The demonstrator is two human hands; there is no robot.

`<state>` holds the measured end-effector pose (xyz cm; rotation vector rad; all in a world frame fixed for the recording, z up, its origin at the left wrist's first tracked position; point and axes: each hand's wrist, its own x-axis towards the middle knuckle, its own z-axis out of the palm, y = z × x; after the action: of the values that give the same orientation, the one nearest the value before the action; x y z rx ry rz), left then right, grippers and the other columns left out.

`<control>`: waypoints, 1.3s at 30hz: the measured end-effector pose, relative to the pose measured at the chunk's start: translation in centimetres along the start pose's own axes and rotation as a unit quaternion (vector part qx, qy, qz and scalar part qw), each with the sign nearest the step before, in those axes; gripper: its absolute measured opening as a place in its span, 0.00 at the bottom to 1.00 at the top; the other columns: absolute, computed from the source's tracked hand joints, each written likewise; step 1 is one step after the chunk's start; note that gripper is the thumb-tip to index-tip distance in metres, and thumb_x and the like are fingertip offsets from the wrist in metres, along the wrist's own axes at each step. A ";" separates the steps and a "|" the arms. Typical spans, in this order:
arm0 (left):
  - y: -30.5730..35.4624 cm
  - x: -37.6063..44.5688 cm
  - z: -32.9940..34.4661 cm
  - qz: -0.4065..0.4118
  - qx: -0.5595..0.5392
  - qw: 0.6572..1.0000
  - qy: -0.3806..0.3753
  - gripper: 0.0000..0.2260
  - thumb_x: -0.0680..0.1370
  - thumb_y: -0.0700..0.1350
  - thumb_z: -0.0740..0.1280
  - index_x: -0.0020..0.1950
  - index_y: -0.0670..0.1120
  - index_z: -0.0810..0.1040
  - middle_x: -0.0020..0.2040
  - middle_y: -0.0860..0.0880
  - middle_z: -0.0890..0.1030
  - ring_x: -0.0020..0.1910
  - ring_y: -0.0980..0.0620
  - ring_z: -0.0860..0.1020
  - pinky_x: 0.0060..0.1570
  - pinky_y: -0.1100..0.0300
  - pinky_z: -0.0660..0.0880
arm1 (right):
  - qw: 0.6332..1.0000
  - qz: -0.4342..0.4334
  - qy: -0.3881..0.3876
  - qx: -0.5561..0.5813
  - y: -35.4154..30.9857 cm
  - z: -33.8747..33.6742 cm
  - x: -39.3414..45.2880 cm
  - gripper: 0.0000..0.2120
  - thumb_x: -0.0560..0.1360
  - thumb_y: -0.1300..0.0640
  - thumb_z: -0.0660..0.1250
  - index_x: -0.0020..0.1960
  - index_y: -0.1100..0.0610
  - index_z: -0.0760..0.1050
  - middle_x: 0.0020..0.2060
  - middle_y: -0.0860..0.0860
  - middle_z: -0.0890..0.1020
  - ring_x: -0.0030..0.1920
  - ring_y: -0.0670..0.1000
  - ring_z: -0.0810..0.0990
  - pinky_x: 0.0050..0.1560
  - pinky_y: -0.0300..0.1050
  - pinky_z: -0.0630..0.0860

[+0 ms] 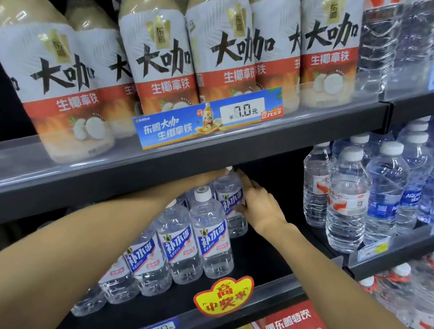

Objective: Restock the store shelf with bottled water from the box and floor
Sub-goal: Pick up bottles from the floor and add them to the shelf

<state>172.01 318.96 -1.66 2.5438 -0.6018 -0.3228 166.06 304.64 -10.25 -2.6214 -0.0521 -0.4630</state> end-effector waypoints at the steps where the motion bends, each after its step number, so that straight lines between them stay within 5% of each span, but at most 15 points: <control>1: 0.3 -0.7 -0.1 -0.021 -0.024 0.999 0.007 0.21 0.84 0.50 0.55 0.74 0.41 0.66 0.72 0.41 0.69 0.71 0.44 0.67 0.44 0.80 0.69 | 1.000 0.005 -0.008 -0.003 0.1 -0.2 -0.4 0.40 0.75 0.55 0.69 0.78 0.49 0.49 0.64 0.58 0.74 0.55 0.63 0.81 0.50 0.53 0.78; 3: 0.6 -1.9 -0.3 -0.009 -0.045 0.997 0.064 0.21 0.83 0.48 0.57 0.74 0.41 0.66 0.73 0.43 0.68 0.71 0.44 0.68 0.67 0.65 0.65 | 1.000 0.005 -0.016 -0.007 0.3 -0.6 -1.5 0.37 0.76 0.55 0.68 0.78 0.49 0.50 0.64 0.58 0.75 0.55 0.63 0.80 0.49 0.53 0.77; 6: 1.0 -4.8 -0.8 0.036 -0.005 0.992 0.119 0.17 0.83 0.45 0.60 0.69 0.39 0.72 0.67 0.42 0.74 0.67 0.45 0.72 0.69 0.51 0.66 | 1.000 -0.003 -0.017 -0.009 0.2 -1.8 -3.3 0.29 0.77 0.54 0.65 0.75 0.51 0.58 0.64 0.57 0.75 0.57 0.63 0.79 0.51 0.53 0.77; 8: 1.3 -7.1 -1.0 0.057 0.012 0.992 0.113 0.15 0.83 0.44 0.58 0.67 0.40 0.73 0.65 0.43 0.76 0.64 0.46 0.74 0.64 0.56 0.70 | 1.000 -0.010 -0.013 -0.020 -0.4 -2.7 -4.6 0.25 0.77 0.55 0.63 0.72 0.52 0.62 0.64 0.56 0.75 0.57 0.63 0.79 0.51 0.53 0.77; 10: 1.6 -9.6 -1.2 0.067 0.050 0.990 0.117 0.14 0.83 0.44 0.57 0.67 0.43 0.73 0.62 0.46 0.77 0.56 0.50 0.76 0.47 0.70 0.71 | 0.999 -0.016 -0.008 -0.046 -1.3 -3.5 -5.9 0.22 0.78 0.55 0.63 0.70 0.54 0.64 0.62 0.56 0.75 0.57 0.63 0.79 0.50 0.52 0.76; 12: 1.7 -12.2 -1.4 0.065 0.129 0.980 0.140 0.14 0.83 0.48 0.58 0.67 0.48 0.74 0.56 0.48 0.79 0.46 0.52 0.77 0.35 0.70 0.68 | 0.997 -0.025 -0.004 -0.073 -2.5 -4.4 -7.2 0.20 0.78 0.55 0.63 0.69 0.56 0.65 0.61 0.56 0.75 0.57 0.62 0.79 0.48 0.52 0.76; 16: 1.0 -17.9 -2.0 0.080 0.277 0.941 0.177 0.14 0.81 0.50 0.61 0.66 0.53 0.75 0.60 0.48 0.80 0.56 0.45 0.79 0.51 0.58 0.75 | 0.991 -0.059 0.006 -0.119 -5.5 -5.6 -10.0 0.20 0.78 0.56 0.63 0.68 0.57 0.66 0.59 0.56 0.75 0.57 0.60 0.77 0.47 0.53 0.76; 19: -0.5 -22.4 -2.3 0.075 0.327 0.927 0.168 0.15 0.81 0.49 0.61 0.67 0.52 0.74 0.61 0.47 0.79 0.59 0.44 0.77 0.53 0.51 0.76 | 0.982 -0.102 0.007 -0.161 -8.6 -6.1 -11.7 0.18 0.79 0.54 0.62 0.67 0.57 0.67 0.61 0.54 0.75 0.60 0.57 0.75 0.47 0.49 0.75; 39: -21.9 -56.9 -5.8 -0.155 0.324 0.909 0.212 0.14 0.80 0.47 0.62 0.66 0.52 0.74 0.64 0.49 0.77 0.61 0.46 0.76 0.57 0.51 0.76 | 0.905 -0.403 -0.043 -0.129 -43.4 5.2 -23.1 0.12 0.80 0.55 0.58 0.62 0.55 0.70 0.57 0.53 0.78 0.54 0.57 0.78 0.38 0.48 0.71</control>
<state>131.98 365.28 -1.89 3.2055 -0.1329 0.3984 140.86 346.48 -2.79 -2.7758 -1.2118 -0.6493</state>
